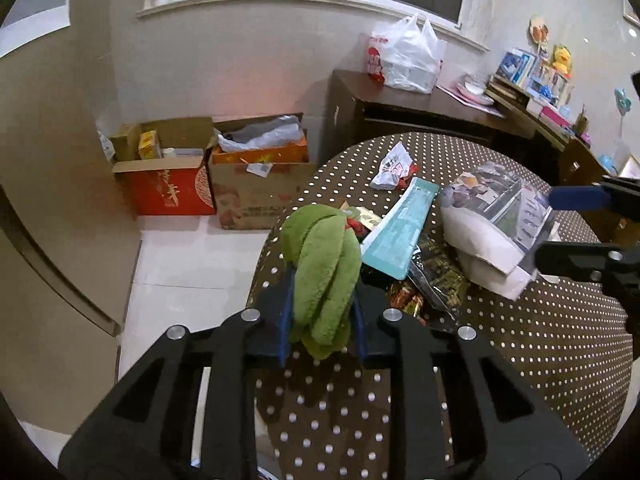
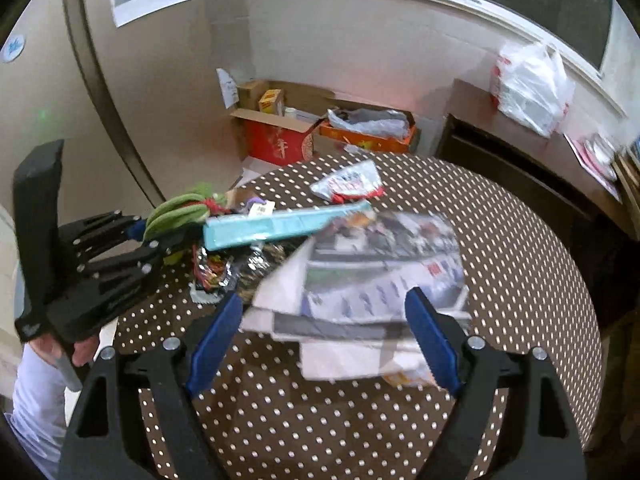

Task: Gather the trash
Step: 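Grasp the green cloth with the left gripper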

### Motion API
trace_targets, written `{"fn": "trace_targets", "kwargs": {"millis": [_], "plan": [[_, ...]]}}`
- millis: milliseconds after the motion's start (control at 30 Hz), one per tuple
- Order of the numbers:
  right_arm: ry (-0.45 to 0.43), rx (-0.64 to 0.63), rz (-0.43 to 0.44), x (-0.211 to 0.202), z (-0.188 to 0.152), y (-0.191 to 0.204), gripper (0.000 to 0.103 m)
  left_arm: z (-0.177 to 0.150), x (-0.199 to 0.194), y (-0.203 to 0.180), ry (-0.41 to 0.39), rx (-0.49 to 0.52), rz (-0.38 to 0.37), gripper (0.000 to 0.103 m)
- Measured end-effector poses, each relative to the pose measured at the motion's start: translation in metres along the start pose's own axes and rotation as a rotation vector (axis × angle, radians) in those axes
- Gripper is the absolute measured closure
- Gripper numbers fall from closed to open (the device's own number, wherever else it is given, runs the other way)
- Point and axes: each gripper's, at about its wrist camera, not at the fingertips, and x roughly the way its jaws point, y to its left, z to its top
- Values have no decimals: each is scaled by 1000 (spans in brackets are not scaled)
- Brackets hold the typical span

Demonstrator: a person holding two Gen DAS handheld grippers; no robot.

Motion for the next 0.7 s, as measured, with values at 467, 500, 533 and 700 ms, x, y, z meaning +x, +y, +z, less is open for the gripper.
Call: {"fn": "trace_targets", "kwargs": {"millis": [467, 500, 533, 700], "plan": [[66, -250, -3, 40, 36, 29, 21, -21, -49, 26, -116, -184, 98, 83], [80, -270, 1, 45, 39, 31, 21, -22, -51, 27, -123, -193, 96, 83], [89, -288, -6, 49, 40, 33, 21, -22, -52, 27, -127, -197, 97, 83], [141, -334, 20, 70, 56, 37, 21, -18, -58, 24, -155, -193, 106, 83]]}}
